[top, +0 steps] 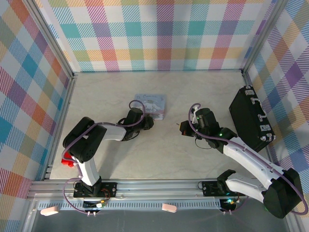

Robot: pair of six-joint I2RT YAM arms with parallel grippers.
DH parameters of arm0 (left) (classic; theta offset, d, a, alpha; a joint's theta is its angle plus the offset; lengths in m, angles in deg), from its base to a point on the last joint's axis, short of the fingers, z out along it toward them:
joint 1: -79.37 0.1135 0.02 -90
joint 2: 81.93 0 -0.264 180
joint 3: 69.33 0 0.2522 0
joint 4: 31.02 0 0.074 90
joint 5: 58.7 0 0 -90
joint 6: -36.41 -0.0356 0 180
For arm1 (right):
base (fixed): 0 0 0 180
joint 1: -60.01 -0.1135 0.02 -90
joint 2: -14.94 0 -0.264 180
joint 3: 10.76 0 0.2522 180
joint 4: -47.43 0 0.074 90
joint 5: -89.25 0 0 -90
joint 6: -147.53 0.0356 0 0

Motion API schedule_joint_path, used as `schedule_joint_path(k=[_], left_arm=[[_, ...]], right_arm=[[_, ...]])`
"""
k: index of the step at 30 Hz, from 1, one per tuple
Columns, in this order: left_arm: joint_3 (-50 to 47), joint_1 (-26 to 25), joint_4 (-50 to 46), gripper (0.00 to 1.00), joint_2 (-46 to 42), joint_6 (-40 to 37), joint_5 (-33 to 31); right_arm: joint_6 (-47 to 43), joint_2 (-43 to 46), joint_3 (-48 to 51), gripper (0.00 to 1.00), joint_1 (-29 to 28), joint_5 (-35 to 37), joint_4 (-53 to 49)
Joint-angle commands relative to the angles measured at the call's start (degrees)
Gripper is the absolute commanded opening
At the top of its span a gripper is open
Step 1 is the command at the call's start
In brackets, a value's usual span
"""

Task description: Unlock a padlock with a key

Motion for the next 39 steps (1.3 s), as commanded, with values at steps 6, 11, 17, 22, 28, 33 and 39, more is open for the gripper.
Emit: schedule_joint_path(k=[6, 11, 17, 22, 28, 33, 39], left_arm=[[3.03, 0.5, -0.71, 0.31, 0.98, -0.9, 1.18], [2.56, 0.5, -2.43, 0.24, -0.57, -1.39, 1.87], [2.21, 0.34, -4.27, 0.17, -1.65, -1.7, 5.55], [2.6, -0.03, -9.38, 0.17, -4.57, -2.68, 6.94], [7.05, -1.45, -21.58, 0.18, -5.79, -3.92, 8.07], [9.52, -2.48, -27.57, 0.19, -6.75, -3.43, 9.01], [9.56, -3.34, -29.54, 0.22, -8.36, -2.71, 8.41]], right_arm=[[1.34, 0.38, 1.08, 0.0, 0.18, -1.22, 1.41], [1.64, 0.12, 1.24, 0.0, 0.14, -1.48, 1.58], [3.71, -2.35, 1.99, 0.0, 0.18, -3.76, 4.31], [5.85, -5.16, 2.69, 0.0, -0.02, -5.93, 7.85], [6.67, -11.13, 1.32, 0.0, -1.11, -8.34, 11.37], [8.72, -17.54, 0.24, 0.0, -2.58, -10.9, 16.58], [8.37, -23.33, -1.82, 0.0, -3.59, -10.73, 18.86]])
